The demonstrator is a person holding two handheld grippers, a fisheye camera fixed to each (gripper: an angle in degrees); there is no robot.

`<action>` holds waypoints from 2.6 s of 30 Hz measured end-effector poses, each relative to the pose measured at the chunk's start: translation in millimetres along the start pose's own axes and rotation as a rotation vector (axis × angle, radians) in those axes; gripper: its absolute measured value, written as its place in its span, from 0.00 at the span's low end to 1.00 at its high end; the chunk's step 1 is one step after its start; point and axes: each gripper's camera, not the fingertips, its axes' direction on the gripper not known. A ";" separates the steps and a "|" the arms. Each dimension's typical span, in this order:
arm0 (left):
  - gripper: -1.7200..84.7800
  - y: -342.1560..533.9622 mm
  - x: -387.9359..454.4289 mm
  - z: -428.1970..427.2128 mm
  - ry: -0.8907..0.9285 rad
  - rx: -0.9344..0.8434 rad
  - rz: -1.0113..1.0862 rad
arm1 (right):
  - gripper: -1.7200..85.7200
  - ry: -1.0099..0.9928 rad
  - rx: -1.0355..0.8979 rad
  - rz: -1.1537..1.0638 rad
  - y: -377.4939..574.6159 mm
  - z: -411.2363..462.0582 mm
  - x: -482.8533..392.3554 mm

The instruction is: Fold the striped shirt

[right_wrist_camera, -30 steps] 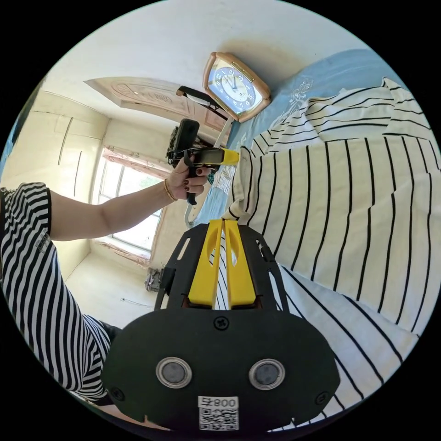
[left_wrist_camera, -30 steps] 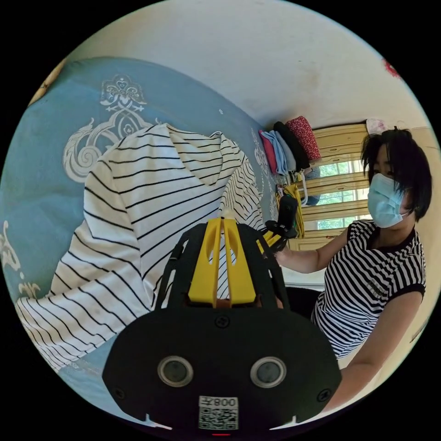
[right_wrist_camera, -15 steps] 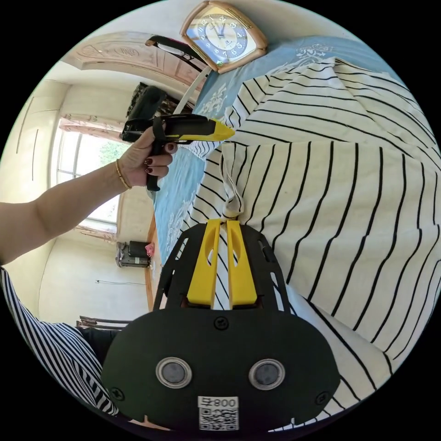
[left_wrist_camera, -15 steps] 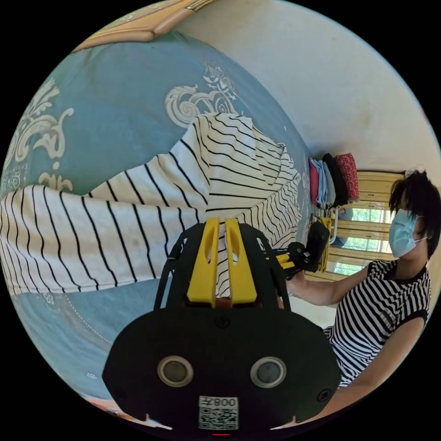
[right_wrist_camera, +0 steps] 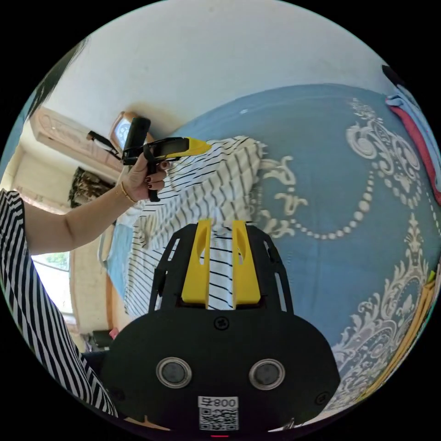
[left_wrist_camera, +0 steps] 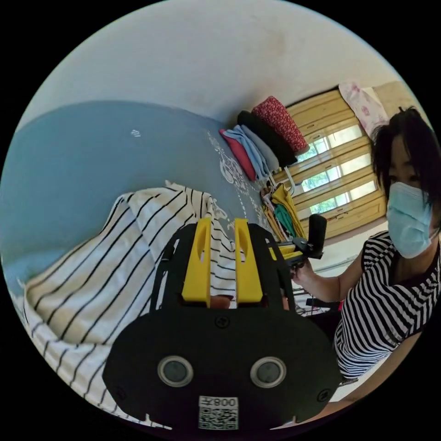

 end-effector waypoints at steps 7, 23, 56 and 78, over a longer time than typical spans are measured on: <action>0.08 -55.8 -3.0 72.1 -0.156 -0.229 0.083 | 0.10 -0.014 -0.052 0.021 -6.0 2.1 33.9; 0.04 -60.4 -58.9 98.0 -0.076 -0.108 -0.082 | 0.03 -0.066 0.017 0.141 1.8 -43.9 86.6; 0.03 155.0 -110.9 108.6 -0.168 -0.037 -0.112 | 0.02 0.242 -0.095 -0.177 -170.2 15.6 45.2; 0.02 473.5 -182.2 -18.9 -0.461 0.286 -0.639 | 0.02 0.118 -0.288 -0.143 -109.8 96.9 10.0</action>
